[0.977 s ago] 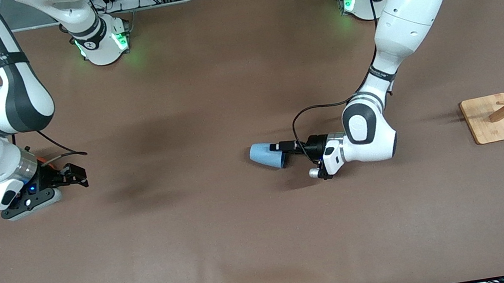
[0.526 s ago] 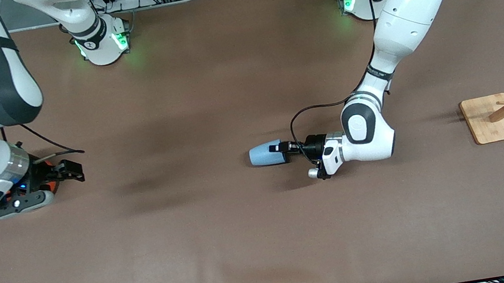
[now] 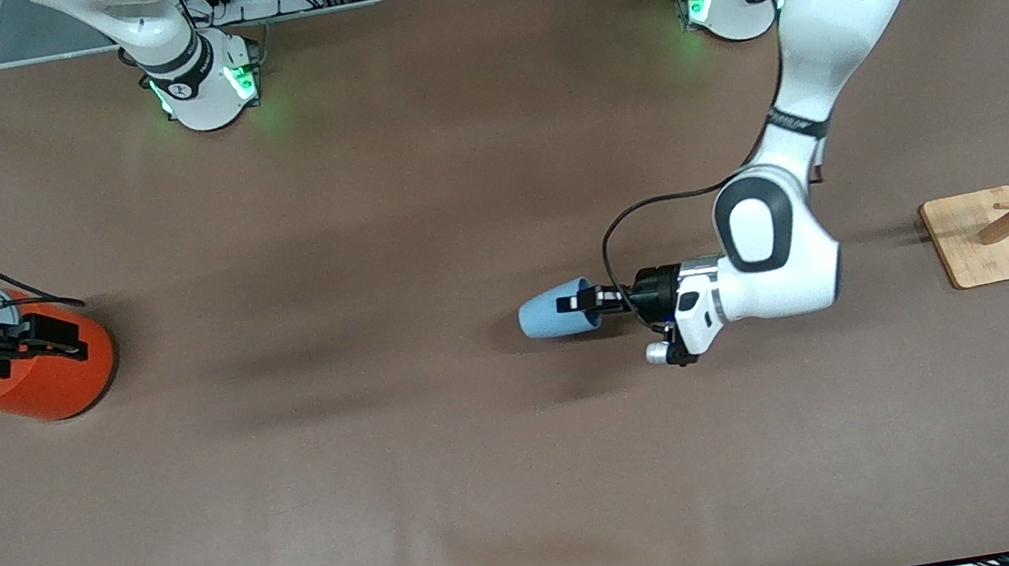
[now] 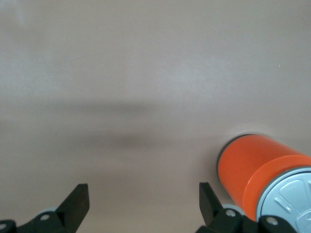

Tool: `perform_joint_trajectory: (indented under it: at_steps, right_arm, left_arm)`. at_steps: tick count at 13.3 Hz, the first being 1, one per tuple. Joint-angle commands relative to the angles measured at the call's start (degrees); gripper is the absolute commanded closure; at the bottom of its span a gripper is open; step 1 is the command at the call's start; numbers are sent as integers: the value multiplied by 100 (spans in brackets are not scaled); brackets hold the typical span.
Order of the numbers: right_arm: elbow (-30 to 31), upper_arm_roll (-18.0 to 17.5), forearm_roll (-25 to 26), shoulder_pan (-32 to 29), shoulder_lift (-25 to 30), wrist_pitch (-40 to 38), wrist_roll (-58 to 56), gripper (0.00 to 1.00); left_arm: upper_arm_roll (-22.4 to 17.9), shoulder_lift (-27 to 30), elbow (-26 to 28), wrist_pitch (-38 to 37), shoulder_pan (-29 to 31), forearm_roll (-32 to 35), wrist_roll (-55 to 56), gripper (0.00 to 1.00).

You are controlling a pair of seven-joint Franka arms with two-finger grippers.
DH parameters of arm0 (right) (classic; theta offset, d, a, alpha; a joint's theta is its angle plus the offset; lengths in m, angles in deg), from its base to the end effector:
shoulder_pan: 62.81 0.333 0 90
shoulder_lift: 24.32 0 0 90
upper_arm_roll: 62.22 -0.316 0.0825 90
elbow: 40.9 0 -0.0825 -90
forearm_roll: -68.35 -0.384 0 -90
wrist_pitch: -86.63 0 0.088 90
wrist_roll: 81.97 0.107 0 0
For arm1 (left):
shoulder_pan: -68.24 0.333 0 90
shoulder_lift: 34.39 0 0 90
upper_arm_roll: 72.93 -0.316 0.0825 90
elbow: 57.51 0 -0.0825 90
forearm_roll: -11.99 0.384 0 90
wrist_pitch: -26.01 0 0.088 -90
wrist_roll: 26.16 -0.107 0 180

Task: Flip cup
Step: 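Carry the cup with the left gripper toward the wooden stand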

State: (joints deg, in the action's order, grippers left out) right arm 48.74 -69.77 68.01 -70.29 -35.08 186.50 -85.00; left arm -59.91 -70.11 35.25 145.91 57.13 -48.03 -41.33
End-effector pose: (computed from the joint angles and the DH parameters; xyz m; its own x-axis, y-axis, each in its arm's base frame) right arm 0.6193 -0.0050 0.5330 0.9987 0.0509 -0.0061 0.0507 -0.9982 -0.0307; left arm 0.6230 -0.3018 0.2818 0.9781 -0.1052 -0.1797 0.0899 -0.5652 0.8200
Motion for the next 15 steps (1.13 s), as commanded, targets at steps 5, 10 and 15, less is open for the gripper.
perform_joint_trajectory:
  at_steps: [5,10,15]
  right_arm:
    - [-228,-53,69,27,284,-221,109,0]
    - [-553,497,69,402,828,-1303,135,0]
    - [-474,1127,-45,723,1137,-1594,126,0]
  left_arm:
    - [-28,1102,224,17,652,3371,1076,100]
    - [-37,1058,408,-150,1224,5392,1411,100]
    - [-37,900,856,34,1690,5949,1429,100]
